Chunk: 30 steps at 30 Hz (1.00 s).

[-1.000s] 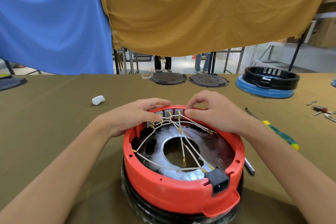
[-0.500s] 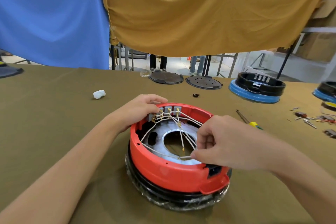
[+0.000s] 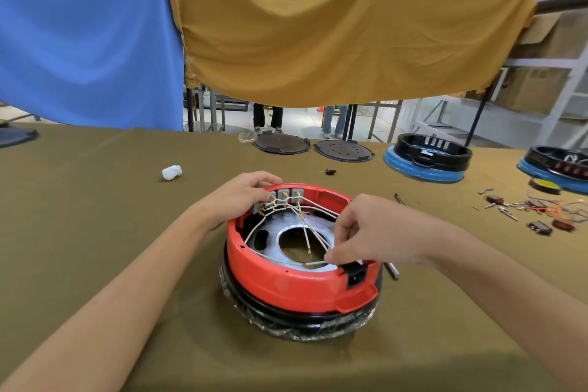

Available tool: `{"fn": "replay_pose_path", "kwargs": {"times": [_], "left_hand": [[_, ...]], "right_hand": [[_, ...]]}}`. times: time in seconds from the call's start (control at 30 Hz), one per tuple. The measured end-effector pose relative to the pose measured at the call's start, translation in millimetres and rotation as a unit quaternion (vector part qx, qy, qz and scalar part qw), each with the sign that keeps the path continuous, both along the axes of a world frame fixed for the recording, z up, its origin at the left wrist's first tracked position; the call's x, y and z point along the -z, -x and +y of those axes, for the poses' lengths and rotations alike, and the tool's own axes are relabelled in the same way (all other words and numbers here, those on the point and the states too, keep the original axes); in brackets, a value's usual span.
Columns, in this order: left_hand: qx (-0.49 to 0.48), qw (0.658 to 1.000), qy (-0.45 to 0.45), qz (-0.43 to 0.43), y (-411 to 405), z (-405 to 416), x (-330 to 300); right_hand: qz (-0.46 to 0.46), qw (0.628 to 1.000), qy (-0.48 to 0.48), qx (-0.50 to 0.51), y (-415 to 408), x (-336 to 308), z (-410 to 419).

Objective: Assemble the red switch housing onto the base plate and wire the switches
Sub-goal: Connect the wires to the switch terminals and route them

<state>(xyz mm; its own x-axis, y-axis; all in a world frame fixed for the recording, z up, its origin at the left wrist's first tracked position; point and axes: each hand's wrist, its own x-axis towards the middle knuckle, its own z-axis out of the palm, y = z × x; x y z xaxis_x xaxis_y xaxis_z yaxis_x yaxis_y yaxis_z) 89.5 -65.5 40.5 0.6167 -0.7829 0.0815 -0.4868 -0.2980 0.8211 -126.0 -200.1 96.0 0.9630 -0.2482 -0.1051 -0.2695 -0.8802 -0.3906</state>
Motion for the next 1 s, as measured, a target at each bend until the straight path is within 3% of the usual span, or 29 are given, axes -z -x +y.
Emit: {"fn": "replay_pose_path", "kwargs": {"times": [0.1, 0.3, 0.53, 0.63, 0.8, 0.87, 1.0], "left_hand": [[-0.008, 1.000, 0.004, 0.003, 3.1, 1.2, -0.9], [-0.025, 0.999, 0.000, 0.022, 8.7, 3.5, -3.0], [-0.045, 0.999, -0.003, 0.025, 14.9, 6.3, -6.3], [-0.065, 0.997, 0.012, 0.042, 15.1, 7.9, -4.7], [-0.149, 0.984, 0.061, 0.074, 14.2, 7.4, 1.3], [-0.203, 0.971, 0.090, 0.084, 17.2, 7.1, 5.2], [-0.341, 0.930, 0.121, 0.073, 35.1, 10.9, 11.7]], "right_hand": [[-0.029, 0.999, -0.026, 0.033, 3.5, 1.6, -4.2], [0.060, 0.997, 0.003, 0.046, -7.1, 3.0, 0.3], [0.080, 0.996, 0.010, 0.031, -9.1, -2.3, 3.7], [0.023, 0.998, 0.018, 0.050, 0.2, 2.6, 1.5], [-0.190, 0.973, 0.049, 0.124, 31.7, 26.9, 4.7], [-0.222, 0.959, -0.017, 0.178, 42.7, 42.7, 4.8], [-0.203, 0.919, -0.273, 0.198, 49.2, 68.7, 12.9]]}}
